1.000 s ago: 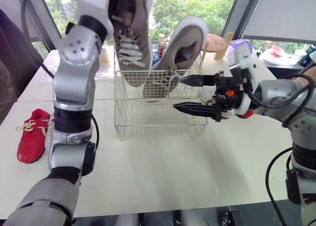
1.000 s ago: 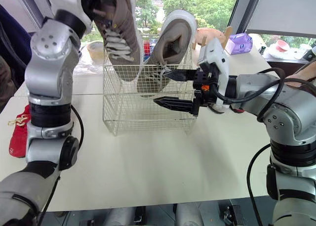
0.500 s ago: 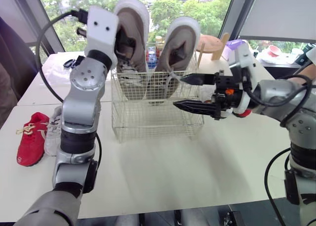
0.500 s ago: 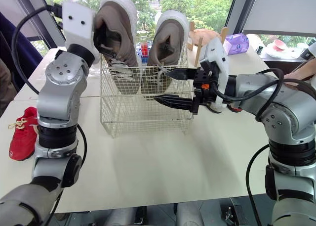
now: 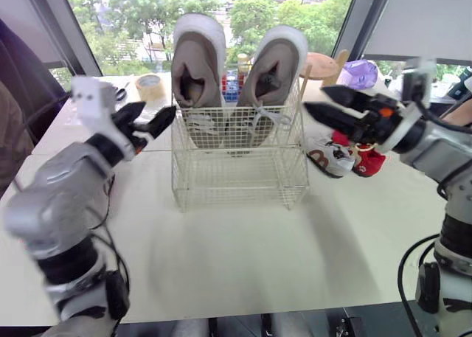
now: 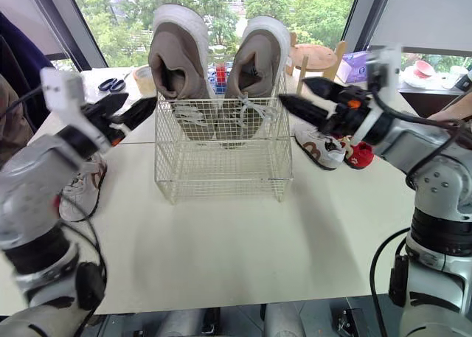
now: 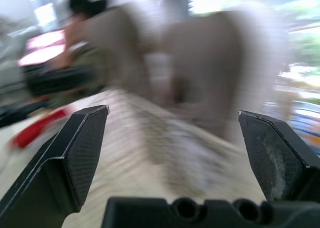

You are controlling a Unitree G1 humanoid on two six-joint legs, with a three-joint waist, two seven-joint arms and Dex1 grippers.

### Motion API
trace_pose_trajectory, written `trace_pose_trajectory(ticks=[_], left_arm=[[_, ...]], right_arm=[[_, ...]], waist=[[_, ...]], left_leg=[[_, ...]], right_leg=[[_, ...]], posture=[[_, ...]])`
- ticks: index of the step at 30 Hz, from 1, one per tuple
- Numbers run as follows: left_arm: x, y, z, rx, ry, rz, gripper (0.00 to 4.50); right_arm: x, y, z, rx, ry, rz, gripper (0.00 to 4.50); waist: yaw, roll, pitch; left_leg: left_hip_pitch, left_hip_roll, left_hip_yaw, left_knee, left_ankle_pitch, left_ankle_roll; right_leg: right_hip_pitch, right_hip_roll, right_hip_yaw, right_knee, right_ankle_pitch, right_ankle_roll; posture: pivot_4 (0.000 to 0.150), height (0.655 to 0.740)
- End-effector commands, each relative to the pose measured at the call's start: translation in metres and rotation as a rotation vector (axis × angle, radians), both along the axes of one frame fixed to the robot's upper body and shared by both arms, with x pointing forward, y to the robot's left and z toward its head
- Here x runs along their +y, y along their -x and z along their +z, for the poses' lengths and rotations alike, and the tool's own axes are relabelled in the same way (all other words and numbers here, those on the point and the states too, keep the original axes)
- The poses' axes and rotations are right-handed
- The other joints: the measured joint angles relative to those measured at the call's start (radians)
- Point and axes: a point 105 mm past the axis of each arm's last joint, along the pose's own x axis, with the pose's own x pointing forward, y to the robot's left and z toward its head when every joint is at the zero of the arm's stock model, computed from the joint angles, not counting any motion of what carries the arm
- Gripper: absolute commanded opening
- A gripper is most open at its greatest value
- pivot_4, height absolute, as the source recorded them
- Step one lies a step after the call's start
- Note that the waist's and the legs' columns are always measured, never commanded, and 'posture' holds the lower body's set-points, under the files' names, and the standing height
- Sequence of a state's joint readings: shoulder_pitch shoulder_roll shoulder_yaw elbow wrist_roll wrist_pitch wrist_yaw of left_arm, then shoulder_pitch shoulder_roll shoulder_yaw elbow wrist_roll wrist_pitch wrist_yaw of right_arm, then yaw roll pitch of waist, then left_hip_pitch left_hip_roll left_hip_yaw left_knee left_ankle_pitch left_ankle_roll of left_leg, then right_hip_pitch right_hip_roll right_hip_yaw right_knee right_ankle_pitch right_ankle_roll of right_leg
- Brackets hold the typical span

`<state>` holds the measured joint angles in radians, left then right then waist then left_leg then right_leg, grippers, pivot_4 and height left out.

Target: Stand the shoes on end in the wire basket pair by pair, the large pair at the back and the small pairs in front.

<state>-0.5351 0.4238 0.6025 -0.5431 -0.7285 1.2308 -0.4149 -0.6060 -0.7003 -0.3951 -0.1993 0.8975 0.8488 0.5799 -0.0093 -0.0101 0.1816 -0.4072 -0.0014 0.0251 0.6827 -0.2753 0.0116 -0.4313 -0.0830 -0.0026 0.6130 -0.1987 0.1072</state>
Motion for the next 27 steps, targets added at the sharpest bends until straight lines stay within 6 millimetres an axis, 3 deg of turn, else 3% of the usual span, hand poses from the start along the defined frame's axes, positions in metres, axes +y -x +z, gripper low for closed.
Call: trace_pose_trajectory(ticks=[1, 3, 5, 7, 12, 17, 27], left_arm=[[-0.019, 0.047, -0.009, 0.049, 0.122, -0.343, 4.33], [-0.027, 0.053, -0.016, 0.071, 0.165, -0.376, 4.33], [-0.048, 0.065, -0.030, 0.131, 0.123, -0.448, 4.33], [-0.061, 0.077, -0.040, 0.171, 0.092, -0.502, 4.33], [-0.075, 0.085, -0.056, 0.228, 0.065, -0.529, 4.33], [-0.084, 0.080, -0.054, 0.212, 0.093, -0.536, 4.33], [-0.086, 0.074, -0.052, 0.202, 0.065, -0.526, 4.33]], right_arm=[[-0.054, -0.015, -0.008, -0.047, -0.023, -0.292, 4.50], [-0.065, -0.022, -0.038, 0.032, 0.042, -0.355, 4.50], [-0.060, -0.020, -0.072, 0.098, 0.117, -0.343, 4.50], [-0.057, -0.018, -0.090, 0.114, 0.175, -0.338, 4.50], [-0.063, -0.017, -0.114, 0.146, 0.231, -0.368, 4.50], [-0.069, -0.020, -0.134, 0.168, 0.260, -0.384, 4.50], [-0.080, -0.044, -0.167, 0.211, 0.290, -0.406, 4.50]], waist=[[-0.001, 0.000, 0.000], [0.003, 0.000, 0.000], [0.003, 0.000, 0.000], [-0.001, 0.000, 0.000], [-0.002, 0.001, 0.000], [0.004, 0.001, 0.000], [-0.003, 0.001, 0.000]], left_leg=[[0.000, 0.000, 0.000, 0.000, 0.000, 0.000], [0.001, 0.000, 0.000, 0.001, 0.000, 0.000], [0.001, 0.000, 0.000, 0.001, 0.000, 0.000], [0.002, -0.001, 0.000, 0.001, 0.000, 0.000], [0.004, -0.001, 0.001, 0.000, 0.000, 0.000], [0.004, -0.001, 0.001, 0.001, 0.000, 0.000], [0.005, -0.002, 0.001, 0.000, 0.000, 0.000]], right_leg=[[0.000, 0.000, 0.000, 0.000, 0.000, 0.000], [0.001, 0.000, 0.000, 0.000, -0.001, -0.001], [0.001, 0.000, 0.000, 0.000, -0.002, -0.003], [0.003, 0.000, 0.001, 0.000, -0.002, -0.003], [0.003, 0.001, 0.002, 0.000, -0.003, -0.004], [0.004, 0.001, 0.002, -0.001, -0.003, -0.006], [0.004, 0.002, 0.002, -0.001, -0.003, -0.006]], posture=[[0.150, 0.7400], [0.150, 0.7400], [0.150, 0.7400], [0.150, 0.7400], [0.150, 0.7400], [0.150, 0.7400], [0.150, 0.7400]])
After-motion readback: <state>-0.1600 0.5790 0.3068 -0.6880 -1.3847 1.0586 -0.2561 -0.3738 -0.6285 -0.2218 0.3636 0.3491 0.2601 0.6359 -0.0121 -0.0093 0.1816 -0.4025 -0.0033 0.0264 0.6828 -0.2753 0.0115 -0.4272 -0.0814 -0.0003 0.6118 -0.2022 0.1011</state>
